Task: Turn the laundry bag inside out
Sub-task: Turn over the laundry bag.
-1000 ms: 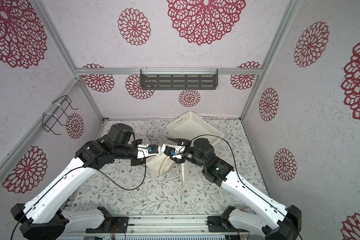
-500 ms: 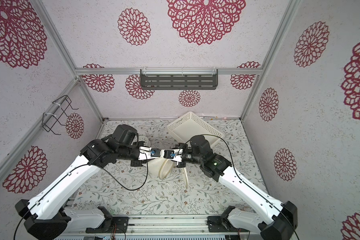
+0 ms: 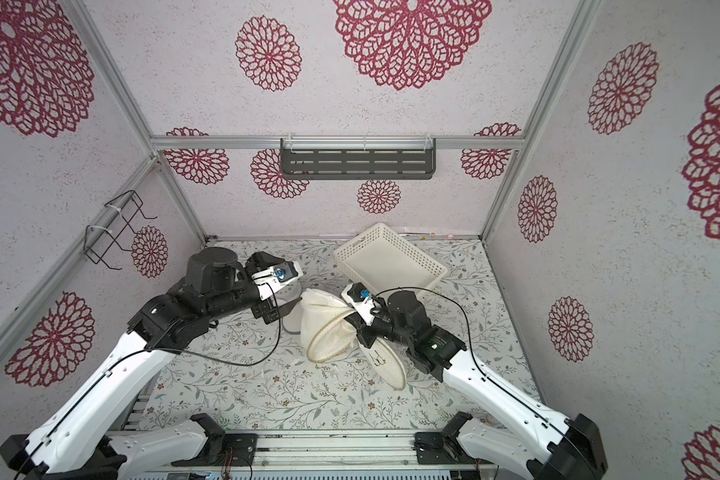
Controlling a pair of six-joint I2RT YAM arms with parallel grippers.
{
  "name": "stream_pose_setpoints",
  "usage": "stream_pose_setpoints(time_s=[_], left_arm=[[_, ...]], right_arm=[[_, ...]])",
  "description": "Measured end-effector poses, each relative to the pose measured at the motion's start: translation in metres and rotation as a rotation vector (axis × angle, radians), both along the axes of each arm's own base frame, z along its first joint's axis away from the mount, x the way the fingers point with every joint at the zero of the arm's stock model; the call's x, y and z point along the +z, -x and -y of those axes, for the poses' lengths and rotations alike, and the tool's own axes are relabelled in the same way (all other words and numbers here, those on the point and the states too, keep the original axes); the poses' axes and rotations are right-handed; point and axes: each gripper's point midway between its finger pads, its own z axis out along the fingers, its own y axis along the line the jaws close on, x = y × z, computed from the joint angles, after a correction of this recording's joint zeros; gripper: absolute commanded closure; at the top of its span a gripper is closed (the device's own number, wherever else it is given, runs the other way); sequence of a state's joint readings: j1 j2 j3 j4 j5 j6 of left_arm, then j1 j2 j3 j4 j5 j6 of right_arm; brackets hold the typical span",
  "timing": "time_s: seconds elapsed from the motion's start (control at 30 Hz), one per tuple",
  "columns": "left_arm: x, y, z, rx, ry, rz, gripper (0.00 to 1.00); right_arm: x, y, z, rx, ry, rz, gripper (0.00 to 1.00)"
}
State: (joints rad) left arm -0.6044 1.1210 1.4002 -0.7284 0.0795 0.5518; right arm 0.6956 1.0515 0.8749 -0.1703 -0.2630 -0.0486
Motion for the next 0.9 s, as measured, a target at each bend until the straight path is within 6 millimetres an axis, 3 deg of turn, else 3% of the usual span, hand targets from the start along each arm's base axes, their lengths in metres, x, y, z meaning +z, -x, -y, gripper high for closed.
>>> stream_pose_setpoints(time_s=[0.07, 0.13, 0.27, 0.4, 0.53, 0.73, 0.9], left_arm=[[0.01, 0.004, 0.0, 0.029, 0.081, 0.004, 0.01], [0.005, 0.008, 0.008, 0.034, 0.139, -0.017, 0.0], [-0.031, 0.013, 0.036, 0.016, 0.187, -0.118, 0.04], [-0.063, 0.0, 0.055, 0.051, 0.168, -0.177, 0.12], [-0.07, -0.019, 0.06, 0.102, 0.155, -0.149, 0.29], [-0.069, -0.032, 0.059, 0.119, 0.092, -0.064, 0.78], [-0.056, -0.028, 0.06, 0.064, 0.058, 0.003, 0.92]], right_arm=[[0.006, -0.012, 0.004, -0.103, -0.044, -0.092, 1.0], [0.014, -0.021, 0.006, -0.173, -0.082, -0.152, 1.0], [0.025, -0.03, 0.008, -0.257, -0.138, -0.237, 1.0], [0.029, -0.032, 0.009, -0.29, -0.147, -0.287, 1.0], [0.028, -0.031, 0.009, -0.297, -0.136, -0.314, 1.0], [0.028, -0.028, 0.012, -0.294, -0.096, -0.323, 1.0], [0.024, -0.027, 0.013, -0.268, -0.003, -0.301, 1.0]])
